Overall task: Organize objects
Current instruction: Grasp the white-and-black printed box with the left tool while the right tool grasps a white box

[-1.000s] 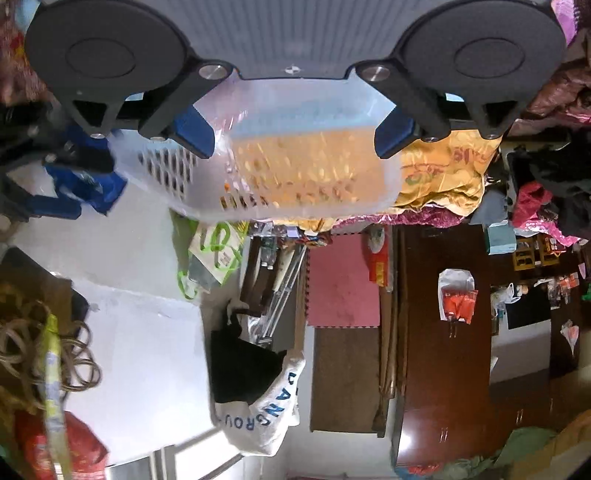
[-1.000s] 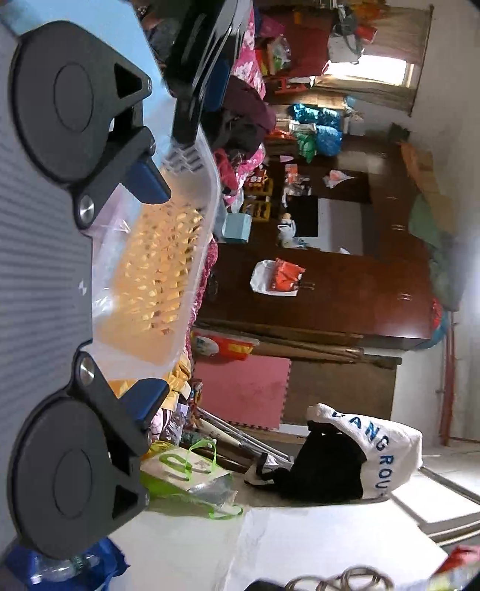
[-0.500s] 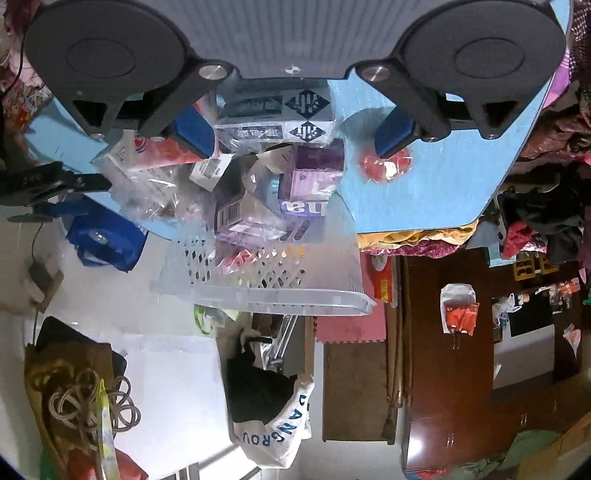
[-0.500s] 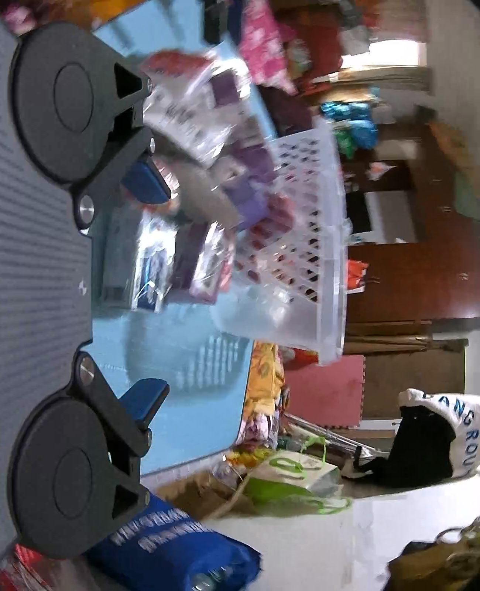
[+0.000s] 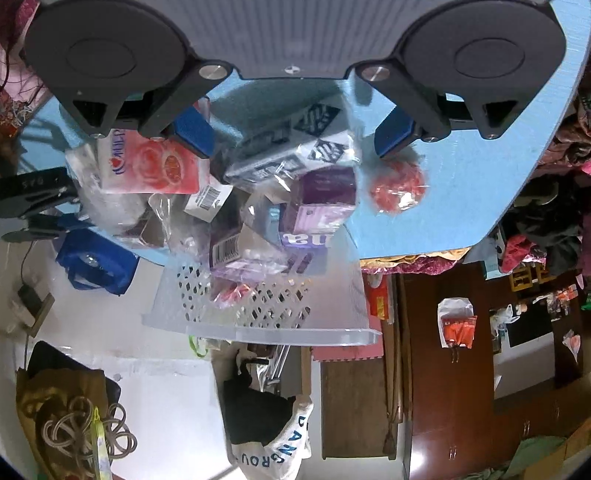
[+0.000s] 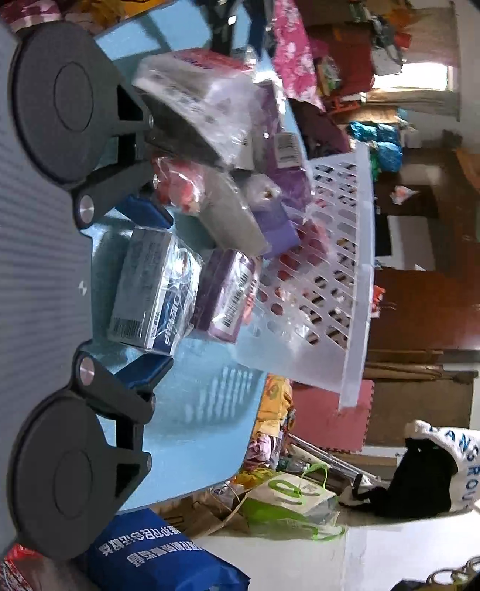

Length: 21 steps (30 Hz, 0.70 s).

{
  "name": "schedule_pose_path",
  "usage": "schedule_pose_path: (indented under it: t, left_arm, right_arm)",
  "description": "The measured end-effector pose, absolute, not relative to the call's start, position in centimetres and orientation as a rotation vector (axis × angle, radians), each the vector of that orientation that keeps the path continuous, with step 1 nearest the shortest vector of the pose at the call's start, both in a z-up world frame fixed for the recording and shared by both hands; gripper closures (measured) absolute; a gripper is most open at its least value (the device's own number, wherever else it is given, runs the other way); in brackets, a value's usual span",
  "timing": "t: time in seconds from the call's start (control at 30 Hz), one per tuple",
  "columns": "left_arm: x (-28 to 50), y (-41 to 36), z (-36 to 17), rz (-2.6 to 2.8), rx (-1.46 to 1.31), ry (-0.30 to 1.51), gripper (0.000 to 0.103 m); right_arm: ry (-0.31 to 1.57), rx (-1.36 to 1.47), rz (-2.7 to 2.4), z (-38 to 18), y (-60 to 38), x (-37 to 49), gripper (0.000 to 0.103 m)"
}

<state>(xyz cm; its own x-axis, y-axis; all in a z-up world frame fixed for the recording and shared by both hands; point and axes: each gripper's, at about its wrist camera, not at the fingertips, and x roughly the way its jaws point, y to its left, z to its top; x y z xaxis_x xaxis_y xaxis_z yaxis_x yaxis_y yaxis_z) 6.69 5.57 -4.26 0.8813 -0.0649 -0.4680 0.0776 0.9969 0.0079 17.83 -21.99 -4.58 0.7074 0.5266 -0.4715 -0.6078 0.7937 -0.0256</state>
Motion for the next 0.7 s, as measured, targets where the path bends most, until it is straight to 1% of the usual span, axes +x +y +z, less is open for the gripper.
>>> schedule_pose_path:
  t: [0.13,0.33,0.37,0.4,0.7]
  left_arm:
    - [7.2,5.0,-4.9,-0.044,0.03,0.514,0.008]
    - [7.7,4.7,-5.2,-0.015,-0.029,0.509,0.008]
    - [7.7,4.6,-5.3,0.0,-0.028,0.499,0.011]
    - [7.6,4.7,-5.4,0.016,-0.034,0.487,0.022]
    - [5.1,5.1,-4.2,-0.006,-0.039,0.373,0.022]
  right_arm:
    - [0.452,-0.143,0.632,-4.6,-22.4,17.8,0.027]
    - [0.439,-0.075,0.64,-4.5,-23.1,18.0,0.027]
    - [0.437,-0.072,0.639,-4.5,-23.1,18.0,0.027]
    - [0.432,-0.069,0.637,-4.5,-23.2,18.0,0.027]
    - [0.376,-0.028,0.619,-4.5,-23.9,17.1,0.027]
